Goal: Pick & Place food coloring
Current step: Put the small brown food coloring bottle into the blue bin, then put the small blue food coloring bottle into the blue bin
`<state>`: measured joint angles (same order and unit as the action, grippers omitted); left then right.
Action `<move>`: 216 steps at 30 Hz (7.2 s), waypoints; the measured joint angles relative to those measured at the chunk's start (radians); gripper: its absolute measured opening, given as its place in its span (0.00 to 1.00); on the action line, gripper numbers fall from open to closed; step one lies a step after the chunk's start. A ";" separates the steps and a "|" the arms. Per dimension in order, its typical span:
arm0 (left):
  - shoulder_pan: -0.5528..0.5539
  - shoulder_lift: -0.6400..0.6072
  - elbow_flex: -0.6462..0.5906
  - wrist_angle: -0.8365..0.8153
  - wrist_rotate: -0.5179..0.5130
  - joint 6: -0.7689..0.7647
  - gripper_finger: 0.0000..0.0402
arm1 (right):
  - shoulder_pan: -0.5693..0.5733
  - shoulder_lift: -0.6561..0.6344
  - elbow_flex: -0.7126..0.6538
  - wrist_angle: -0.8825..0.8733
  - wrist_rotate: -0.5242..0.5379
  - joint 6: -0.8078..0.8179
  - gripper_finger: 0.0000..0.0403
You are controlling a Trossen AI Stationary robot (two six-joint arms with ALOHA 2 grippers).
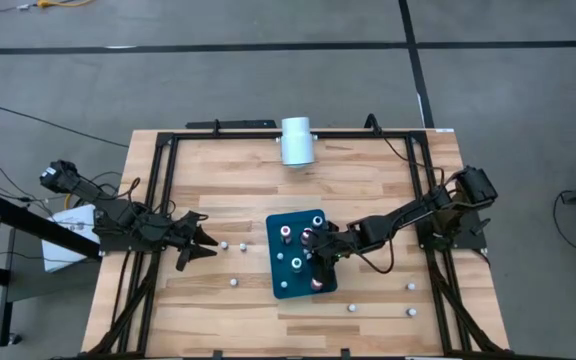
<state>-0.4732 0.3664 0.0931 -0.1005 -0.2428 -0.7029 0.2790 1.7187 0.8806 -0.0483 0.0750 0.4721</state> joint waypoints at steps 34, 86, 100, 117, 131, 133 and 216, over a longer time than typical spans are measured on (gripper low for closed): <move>0.000 0.000 0.000 0.000 0.000 0.000 0.41 | 0.000 -0.073 0.000 -0.008 0.002 -0.009 0.48; 0.000 0.000 0.000 0.000 0.052 0.000 0.41 | 0.723 -0.375 -0.124 -0.290 0.459 0.447 0.45; 0.000 0.000 0.000 0.001 0.052 0.000 0.41 | 0.727 -0.063 -0.126 -0.055 0.536 0.474 0.45; 0.000 0.000 0.000 0.001 0.052 0.000 0.41 | 0.727 0.057 -0.125 -0.017 0.583 0.570 0.45; 0.000 0.000 0.000 0.001 0.052 0.000 0.41 | 0.718 0.069 -0.125 -0.018 0.578 0.602 0.48; 0.000 0.000 0.000 0.001 0.053 0.000 0.41 | 0.715 0.069 -0.125 -0.018 0.577 0.602 0.48; 0.000 0.000 0.000 0.001 0.052 -0.001 0.41 | 0.594 -0.234 -0.126 -0.207 0.440 0.588 0.16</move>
<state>-0.4735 0.3664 0.0933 -0.0998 -0.1905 -0.7036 0.8731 1.4848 0.7547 -0.2549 0.5152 1.0600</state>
